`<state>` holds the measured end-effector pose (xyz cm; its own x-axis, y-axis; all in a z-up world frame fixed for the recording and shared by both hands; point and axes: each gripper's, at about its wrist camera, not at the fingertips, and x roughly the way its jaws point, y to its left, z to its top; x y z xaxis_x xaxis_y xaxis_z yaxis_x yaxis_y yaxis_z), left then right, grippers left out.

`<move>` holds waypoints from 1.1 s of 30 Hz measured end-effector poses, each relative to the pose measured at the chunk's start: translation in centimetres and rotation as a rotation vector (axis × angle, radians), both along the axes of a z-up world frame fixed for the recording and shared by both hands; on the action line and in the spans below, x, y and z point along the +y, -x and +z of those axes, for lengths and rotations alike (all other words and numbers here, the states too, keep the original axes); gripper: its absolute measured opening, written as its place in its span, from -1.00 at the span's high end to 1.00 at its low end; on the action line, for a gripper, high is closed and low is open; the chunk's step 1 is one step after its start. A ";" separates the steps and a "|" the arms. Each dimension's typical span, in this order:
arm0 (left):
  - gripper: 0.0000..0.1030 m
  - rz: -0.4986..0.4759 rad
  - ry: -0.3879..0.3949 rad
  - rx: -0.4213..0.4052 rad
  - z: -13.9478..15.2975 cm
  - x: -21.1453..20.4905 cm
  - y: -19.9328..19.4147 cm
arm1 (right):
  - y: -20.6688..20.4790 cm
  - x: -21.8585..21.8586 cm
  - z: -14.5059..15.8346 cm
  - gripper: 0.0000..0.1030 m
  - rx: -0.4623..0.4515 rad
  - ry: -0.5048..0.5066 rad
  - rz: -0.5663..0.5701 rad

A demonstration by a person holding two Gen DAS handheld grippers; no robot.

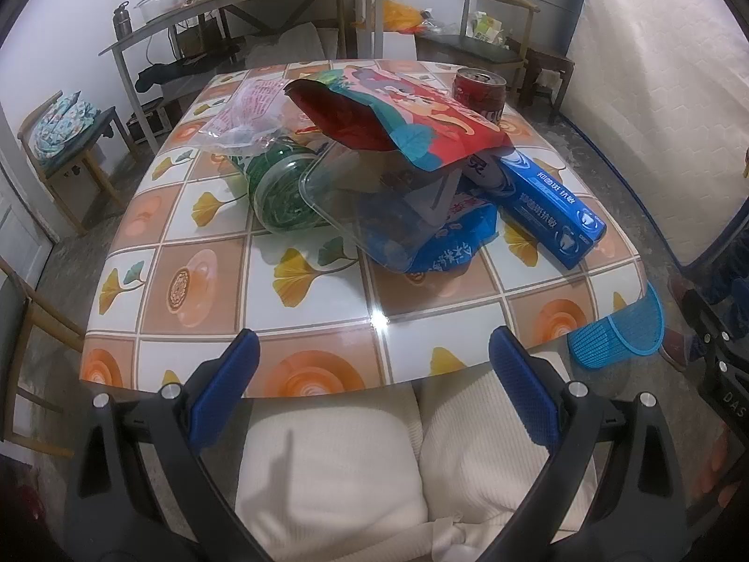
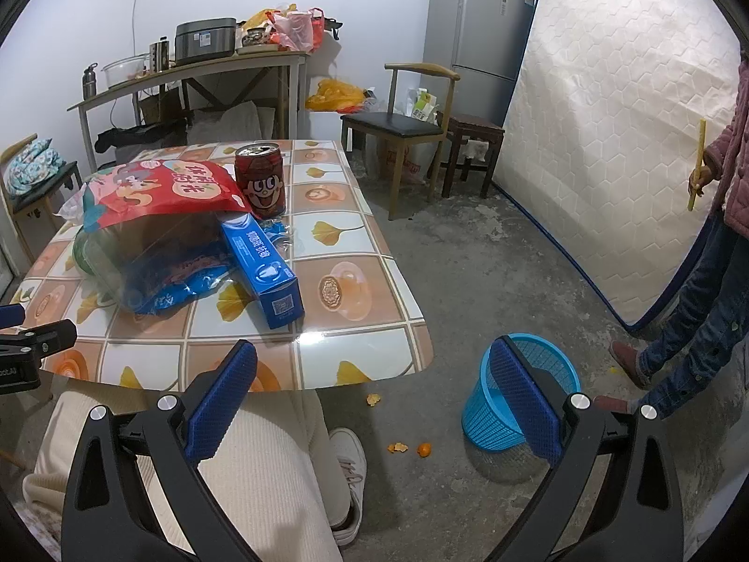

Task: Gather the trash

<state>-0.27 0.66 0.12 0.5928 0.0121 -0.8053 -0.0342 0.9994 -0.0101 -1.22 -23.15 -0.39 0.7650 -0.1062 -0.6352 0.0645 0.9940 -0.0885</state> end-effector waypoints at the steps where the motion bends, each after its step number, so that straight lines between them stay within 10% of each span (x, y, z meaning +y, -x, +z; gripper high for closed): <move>1: -0.83 -0.001 -0.001 0.002 0.0 -0.1 -0.1 | 0.0 0.0 0.0 -0.88 0.000 -0.001 0.000; 33: -0.84 0.012 -0.011 0.013 -0.8 0.4 -0.1 | 0.1 0.1 0.0 -0.88 -0.004 -0.001 0.004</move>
<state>-0.15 1.04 -0.69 0.5823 0.0282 -0.8125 -0.0461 0.9989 0.0017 -1.33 -23.08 -0.36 0.7683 -0.1020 -0.6319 0.0604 0.9944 -0.0871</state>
